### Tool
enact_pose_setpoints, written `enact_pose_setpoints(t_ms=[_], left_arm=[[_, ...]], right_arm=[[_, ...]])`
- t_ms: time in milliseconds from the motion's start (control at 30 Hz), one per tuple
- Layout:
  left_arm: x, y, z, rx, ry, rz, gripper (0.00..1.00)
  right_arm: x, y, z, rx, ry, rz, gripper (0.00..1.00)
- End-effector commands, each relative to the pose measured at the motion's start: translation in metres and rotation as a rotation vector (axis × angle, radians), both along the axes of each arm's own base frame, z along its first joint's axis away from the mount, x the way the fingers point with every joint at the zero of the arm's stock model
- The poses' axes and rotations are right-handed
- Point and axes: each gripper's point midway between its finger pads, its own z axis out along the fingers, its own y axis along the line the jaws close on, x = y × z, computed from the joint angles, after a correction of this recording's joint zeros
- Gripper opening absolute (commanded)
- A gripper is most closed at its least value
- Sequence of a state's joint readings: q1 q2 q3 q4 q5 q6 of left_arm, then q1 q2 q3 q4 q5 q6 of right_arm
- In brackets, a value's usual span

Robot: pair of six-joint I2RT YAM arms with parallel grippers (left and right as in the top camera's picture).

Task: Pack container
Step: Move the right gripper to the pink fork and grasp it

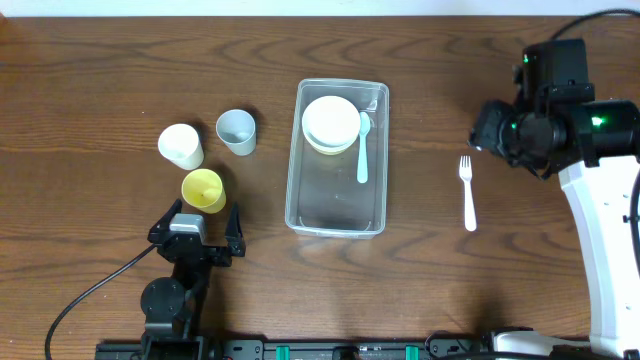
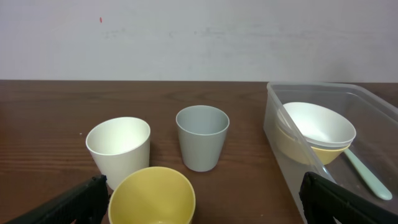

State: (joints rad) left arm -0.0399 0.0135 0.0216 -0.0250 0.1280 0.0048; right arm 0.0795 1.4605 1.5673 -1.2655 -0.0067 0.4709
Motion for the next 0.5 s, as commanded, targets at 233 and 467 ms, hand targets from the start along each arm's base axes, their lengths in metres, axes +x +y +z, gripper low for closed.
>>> enact_pose_setpoints(t_ms=[233,467], left_arm=[[-0.001,-0.002,-0.017,0.013,0.049,-0.016,0.98],[-0.001,-0.002,-0.016,0.013,0.048,-0.016,0.98]], right_arm=[[-0.012,-0.02,-0.094,-0.05,0.134,0.007,0.63],[-0.012,-0.017,-0.153,-0.082,0.103,0.104,0.63]])
